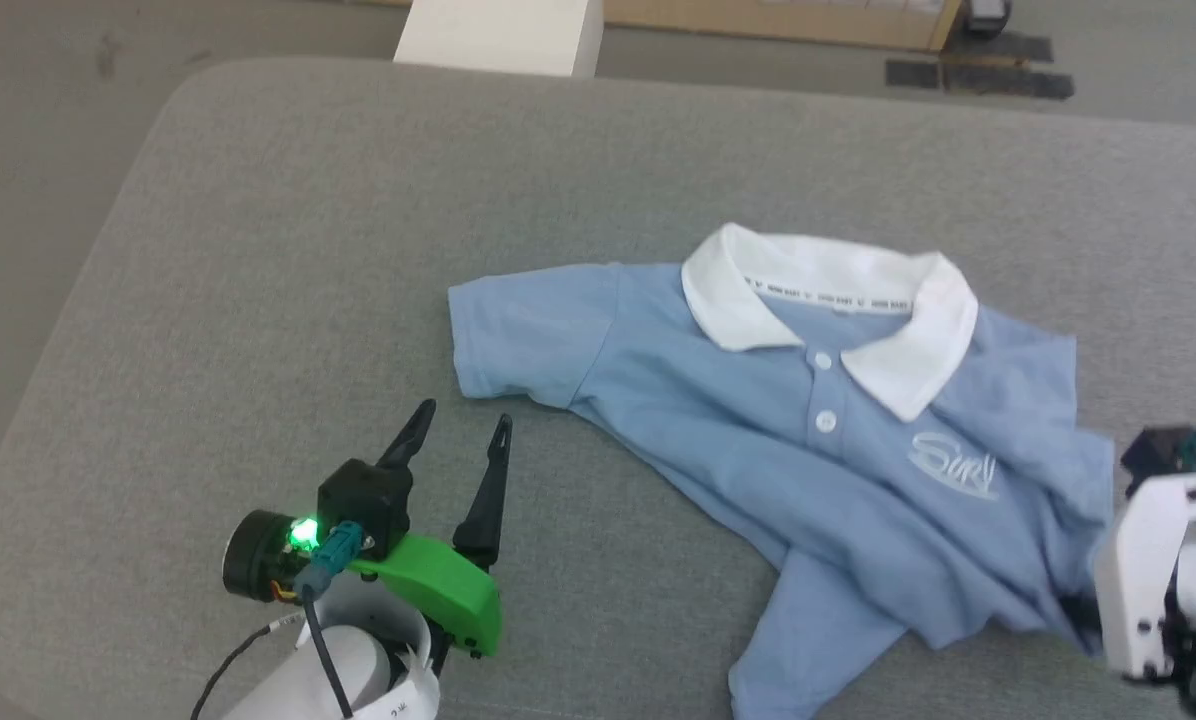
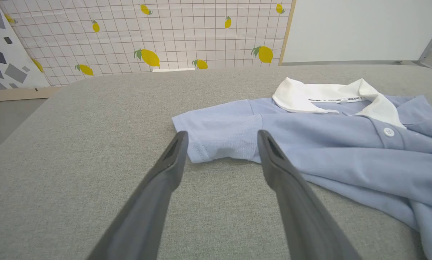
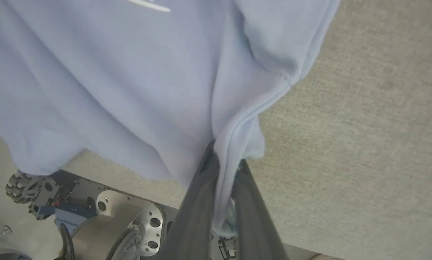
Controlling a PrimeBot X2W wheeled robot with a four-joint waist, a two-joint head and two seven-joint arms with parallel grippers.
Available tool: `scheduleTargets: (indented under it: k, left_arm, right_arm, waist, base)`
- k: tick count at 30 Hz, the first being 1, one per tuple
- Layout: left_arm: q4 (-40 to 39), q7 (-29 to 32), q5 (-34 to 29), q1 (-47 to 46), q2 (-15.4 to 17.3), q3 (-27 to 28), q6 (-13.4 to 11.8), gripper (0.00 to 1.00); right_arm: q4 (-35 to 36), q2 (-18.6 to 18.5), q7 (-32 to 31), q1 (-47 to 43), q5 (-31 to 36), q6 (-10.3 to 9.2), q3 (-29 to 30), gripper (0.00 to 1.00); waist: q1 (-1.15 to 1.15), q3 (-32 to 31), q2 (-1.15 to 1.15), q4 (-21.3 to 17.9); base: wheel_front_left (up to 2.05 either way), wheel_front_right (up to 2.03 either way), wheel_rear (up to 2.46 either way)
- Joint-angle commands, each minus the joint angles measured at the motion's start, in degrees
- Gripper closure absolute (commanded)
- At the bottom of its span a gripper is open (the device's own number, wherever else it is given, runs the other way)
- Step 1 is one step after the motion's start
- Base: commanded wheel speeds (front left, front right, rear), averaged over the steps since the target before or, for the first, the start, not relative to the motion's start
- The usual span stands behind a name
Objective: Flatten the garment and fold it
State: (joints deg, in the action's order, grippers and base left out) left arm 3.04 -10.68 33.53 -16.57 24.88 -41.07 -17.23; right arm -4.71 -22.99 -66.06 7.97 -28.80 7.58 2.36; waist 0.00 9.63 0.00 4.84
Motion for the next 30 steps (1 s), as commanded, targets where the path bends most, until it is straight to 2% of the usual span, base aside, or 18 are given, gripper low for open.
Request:
scheduleTargets:
  k: [1, 4, 5, 6, 11, 17, 21, 26, 30]
  left_arm:
    - [0.0, 0.1, 0.1, 0.7, -0.3, 0.0, -0.3, 0.00]
    - [-0.3, 0.3, 0.3, 0.7, -0.2, -0.1, -0.3, 0.00]
    - [-0.4, 0.4, 0.3, 0.6, -0.1, -0.1, -0.2, 0.00]
    - [-0.5, 0.5, 0.3, 0.5, -0.1, -0.1, -0.3, 0.00]
    - [-0.6, 0.6, 0.5, 0.3, 0.2, 0.1, -0.5, 0.00]
    - [-0.6, 1.1, 0.8, -0.2, -0.1, 0.0, -0.5, 0.00]
    - [-1.0, 1.3, 0.6, -1.2, -0.4, -0.2, -0.5, 0.00]
    - [-1.4, 1.5, 0.5, -2.2, -0.5, -0.3, -0.4, 0.00]
    - [-1.3, 1.5, 0.6, -2.1, -0.1, -0.1, -0.5, 0.00]
  right_arm:
    - [2.0, 1.0, -0.6, -2.2, 0.3, -0.09, 0.7, 1.00]
    - [5.4, 2.4, 0.7, -5.4, 2.9, -0.09, 1.6, 1.00]
    - [6.0, 2.6, 2.0, -5.6, 3.9, -0.09, 1.7, 0.18]
    - [6.5, 2.8, 3.7, -5.7, 5.0, -0.09, 1.8, 0.00]
    - [7.6, 3.1, 8.8, -3.9, 6.5, -0.09, 3.0, 0.00]
    - [9.8, -0.4, 11.9, -1.1, 5.9, -0.09, 2.3, 0.00]
    - [9.8, -4.8, 14.6, 1.8, 5.8, -0.09, -1.8, 0.00]
    - [3.8, -7.8, 16.2, 5.7, 5.4, -0.09, -4.9, 0.00]
    - [-2.0, -8.2, 16.6, 7.4, 5.3, -0.09, -5.5, 0.00]
  waist:
    - [0.00, -1.5, 0.00, -1.3]
    - [0.00, -1.0, 0.00, -1.6]
    - [0.00, -0.8, 0.00, -1.7]
    - [0.00, -0.7, 0.00, -1.8]
    - [0.00, -0.4, 0.00, -2.6]
    - [0.00, -0.7, 0.00, -3.1]
    - [0.00, 0.4, 0.00, -2.5]
    - [0.00, 1.8, 0.00, -1.3]
    - [0.00, 2.6, 0.00, -0.4]
  base:
    - [0.00, 0.00, 0.00]
    - [0.00, 0.00, 0.00]
    - [0.00, 0.00, 0.00]
    - [0.00, 0.00, 0.00]
    - [0.00, 0.00, 0.00]
    - [0.00, 0.00, 0.00]
    - [0.00, 0.00, 0.00]
    - [0.00, 0.00, 0.00]
    - [0.00, 0.00, 0.00]
